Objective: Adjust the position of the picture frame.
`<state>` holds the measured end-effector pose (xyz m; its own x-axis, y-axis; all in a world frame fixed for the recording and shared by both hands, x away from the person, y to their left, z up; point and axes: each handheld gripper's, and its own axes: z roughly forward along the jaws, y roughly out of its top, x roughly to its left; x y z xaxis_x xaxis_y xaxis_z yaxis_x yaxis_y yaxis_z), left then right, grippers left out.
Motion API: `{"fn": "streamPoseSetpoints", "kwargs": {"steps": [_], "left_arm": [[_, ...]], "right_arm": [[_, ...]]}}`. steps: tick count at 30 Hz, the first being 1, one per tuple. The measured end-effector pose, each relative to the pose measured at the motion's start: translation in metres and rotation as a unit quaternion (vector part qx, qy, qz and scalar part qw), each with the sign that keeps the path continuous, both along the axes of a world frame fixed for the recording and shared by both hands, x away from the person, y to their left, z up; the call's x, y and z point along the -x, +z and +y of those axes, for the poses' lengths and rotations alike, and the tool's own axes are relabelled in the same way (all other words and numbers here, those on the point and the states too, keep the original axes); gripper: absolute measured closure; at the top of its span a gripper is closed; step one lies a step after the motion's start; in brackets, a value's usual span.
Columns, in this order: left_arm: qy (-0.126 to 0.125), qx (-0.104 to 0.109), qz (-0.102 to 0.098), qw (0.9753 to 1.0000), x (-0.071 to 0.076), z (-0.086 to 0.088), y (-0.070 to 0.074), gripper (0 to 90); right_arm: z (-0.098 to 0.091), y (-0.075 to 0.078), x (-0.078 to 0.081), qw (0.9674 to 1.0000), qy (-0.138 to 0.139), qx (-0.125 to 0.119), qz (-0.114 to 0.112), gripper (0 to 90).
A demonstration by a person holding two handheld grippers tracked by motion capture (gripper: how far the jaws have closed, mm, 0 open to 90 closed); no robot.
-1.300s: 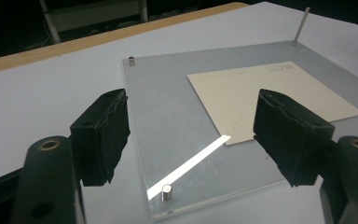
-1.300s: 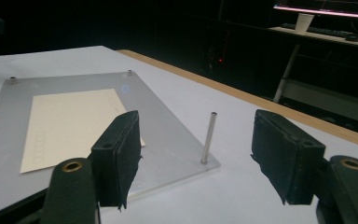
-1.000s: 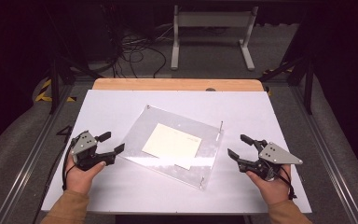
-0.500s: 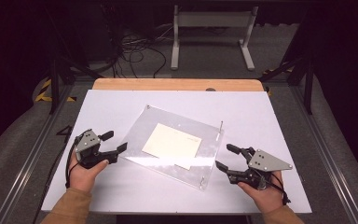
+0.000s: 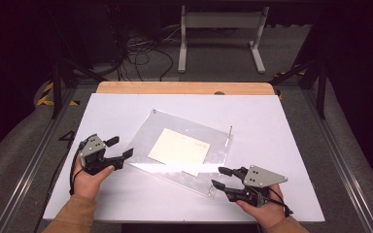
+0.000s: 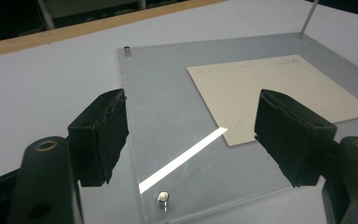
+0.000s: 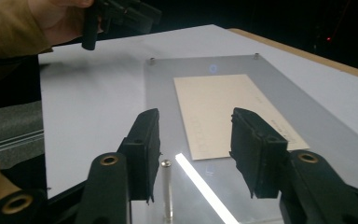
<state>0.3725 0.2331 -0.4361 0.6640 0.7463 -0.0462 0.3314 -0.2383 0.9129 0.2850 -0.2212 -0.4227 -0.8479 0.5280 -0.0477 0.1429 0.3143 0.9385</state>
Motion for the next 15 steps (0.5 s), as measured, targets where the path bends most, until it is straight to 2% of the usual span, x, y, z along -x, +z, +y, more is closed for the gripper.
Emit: {"fn": "streamPoseSetpoints", "kwargs": {"steps": [6,15], "left_arm": [[0.002,-0.003,0.003,1.0000,-0.001,0.001,-0.001,26.2],[0.011,-0.001,0.009,0.9999,-0.002,0.004,-0.004,26.2]], "right_arm": [[0.009,-0.008,0.000,0.9994,0.013,0.030,0.006,62.5],[0.015,-0.019,-0.003,0.9971,0.021,0.065,0.035,75.7]]}}
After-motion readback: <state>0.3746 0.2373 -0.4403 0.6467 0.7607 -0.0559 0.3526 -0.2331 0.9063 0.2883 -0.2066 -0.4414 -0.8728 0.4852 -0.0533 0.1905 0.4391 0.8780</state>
